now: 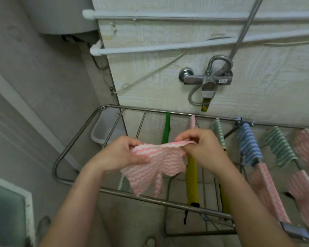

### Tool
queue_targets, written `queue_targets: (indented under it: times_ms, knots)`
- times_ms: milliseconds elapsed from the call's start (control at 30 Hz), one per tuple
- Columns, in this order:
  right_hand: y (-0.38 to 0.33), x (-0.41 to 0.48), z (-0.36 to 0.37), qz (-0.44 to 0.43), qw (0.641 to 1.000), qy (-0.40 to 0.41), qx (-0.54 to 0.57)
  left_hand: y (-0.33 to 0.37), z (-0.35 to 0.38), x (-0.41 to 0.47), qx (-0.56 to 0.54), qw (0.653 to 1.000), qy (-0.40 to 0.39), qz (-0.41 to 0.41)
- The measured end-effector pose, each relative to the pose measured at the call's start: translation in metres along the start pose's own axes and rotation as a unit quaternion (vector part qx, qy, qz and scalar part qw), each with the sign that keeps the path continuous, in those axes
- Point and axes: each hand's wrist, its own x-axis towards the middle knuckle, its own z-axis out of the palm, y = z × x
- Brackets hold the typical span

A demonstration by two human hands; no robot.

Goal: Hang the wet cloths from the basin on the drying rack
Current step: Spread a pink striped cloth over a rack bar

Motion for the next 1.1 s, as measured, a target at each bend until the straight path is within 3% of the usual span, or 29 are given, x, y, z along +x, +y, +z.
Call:
queue_targets:
  times_ms: [67, 133, 200, 300, 400, 500, 567, 700, 933, 1100]
  knots:
    - [0.000, 0.005, 0.005, 0.080, 0.981, -0.056, 0.169, -0.008, -0.019, -0.003, 0.046, 0.999, -0.018, -0.003]
    - [0.003, 0.008, 0.003, 0.118, 0.957, -0.106, 0.241, -0.016, -0.031, -0.003, 0.024, 0.999, 0.017, 0.024]
    - [0.005, 0.019, 0.008, 0.142, 0.929, -0.141, 0.312, -0.028, -0.045, -0.004, -0.085, 0.994, 0.044, 0.061]
    - [0.004, 0.034, 0.022, 0.166, 0.869, -0.178, 0.431, -0.036, -0.059, 0.003, -0.319, 0.944, 0.030, 0.083]
    - [-0.004, 0.058, 0.045, 0.201, 0.841, -0.164, 0.474, -0.045, -0.067, 0.030, -0.407, 0.906, 0.102, 0.059]
    - [-0.007, 0.080, 0.064, 0.246, 0.842, -0.111, 0.467, -0.059, -0.064, 0.061, -0.263, 0.928, 0.263, -0.001]
    - [-0.001, 0.093, 0.078, 0.275, 0.854, -0.078, 0.434, -0.071, -0.064, 0.076, -0.163, 0.941, 0.296, -0.014]
    - [0.018, 0.125, 0.106, 0.345, 0.851, -0.040, 0.394, -0.097, -0.067, 0.107, -0.151, 0.950, 0.273, -0.029]
    - [0.052, 0.173, 0.129, 0.389, 0.856, -0.031, 0.339, -0.126, -0.078, 0.148, -0.100, 0.977, 0.157, -0.108]
    - [0.070, 0.199, 0.145, 0.401, 0.839, 0.033, 0.367, -0.129, -0.073, 0.175, 0.015, 0.989, 0.131, -0.074]
